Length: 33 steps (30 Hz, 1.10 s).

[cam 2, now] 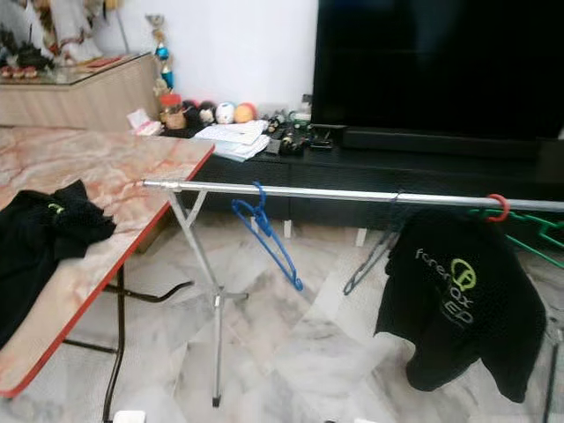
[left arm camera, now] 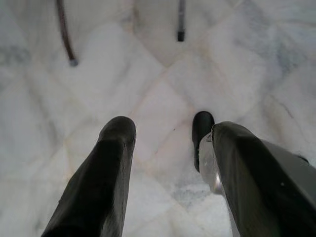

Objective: Hang hanger

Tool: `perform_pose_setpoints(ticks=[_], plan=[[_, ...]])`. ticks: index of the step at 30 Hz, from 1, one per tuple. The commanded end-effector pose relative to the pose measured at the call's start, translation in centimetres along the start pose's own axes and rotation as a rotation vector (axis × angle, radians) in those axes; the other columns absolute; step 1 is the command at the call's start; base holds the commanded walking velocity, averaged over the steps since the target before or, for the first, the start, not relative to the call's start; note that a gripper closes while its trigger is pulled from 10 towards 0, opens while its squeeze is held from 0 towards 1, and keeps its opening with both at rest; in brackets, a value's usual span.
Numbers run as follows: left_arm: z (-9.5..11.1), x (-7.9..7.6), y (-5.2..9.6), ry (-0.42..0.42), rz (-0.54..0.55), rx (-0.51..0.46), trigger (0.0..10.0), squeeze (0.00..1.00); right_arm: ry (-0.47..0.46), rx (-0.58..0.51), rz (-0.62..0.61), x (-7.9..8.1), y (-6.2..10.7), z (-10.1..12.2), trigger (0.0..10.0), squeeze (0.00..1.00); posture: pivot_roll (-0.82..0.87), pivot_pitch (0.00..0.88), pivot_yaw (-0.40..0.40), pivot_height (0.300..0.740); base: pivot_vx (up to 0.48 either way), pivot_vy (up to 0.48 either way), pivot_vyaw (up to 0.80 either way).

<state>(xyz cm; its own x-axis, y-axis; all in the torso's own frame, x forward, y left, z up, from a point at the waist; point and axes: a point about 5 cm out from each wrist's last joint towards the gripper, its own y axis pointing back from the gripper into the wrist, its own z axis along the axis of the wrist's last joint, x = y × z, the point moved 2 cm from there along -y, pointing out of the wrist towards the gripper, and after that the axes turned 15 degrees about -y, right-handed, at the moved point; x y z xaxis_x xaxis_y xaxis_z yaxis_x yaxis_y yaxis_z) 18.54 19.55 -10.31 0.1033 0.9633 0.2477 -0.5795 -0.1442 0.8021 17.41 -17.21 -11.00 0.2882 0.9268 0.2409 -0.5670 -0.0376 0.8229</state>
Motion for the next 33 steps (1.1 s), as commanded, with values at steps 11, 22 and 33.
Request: perform_pose_setpoints(ticks=[11,22,33], plan=[[0.1,-0.3,0.0,-0.045,-0.007,0.004,10.0,0.0,0.008,0.019,-0.006,-0.1,0.0,-0.1,10.0,0.0,0.06,0.0,0.021,0.74,0.0,-0.245,-0.8],[0.1,-0.2,0.0,-0.037,-0.006,0.005,10.0,0.0,0.014,0.024,-0.006,0.0,0.0,-0.2,10.0,0.0,0.06,0.0,0.022,0.74,0.0,0.0,-0.8],[-1.6,2.4,0.3,-0.028,0.02,0.01,10.0,0.0,0.043,0.029,0.0,0.1,0.0,-0.2,10.0,0.0,0.06,0.0,0.022,0.74,0.0,0.0,-0.79]])
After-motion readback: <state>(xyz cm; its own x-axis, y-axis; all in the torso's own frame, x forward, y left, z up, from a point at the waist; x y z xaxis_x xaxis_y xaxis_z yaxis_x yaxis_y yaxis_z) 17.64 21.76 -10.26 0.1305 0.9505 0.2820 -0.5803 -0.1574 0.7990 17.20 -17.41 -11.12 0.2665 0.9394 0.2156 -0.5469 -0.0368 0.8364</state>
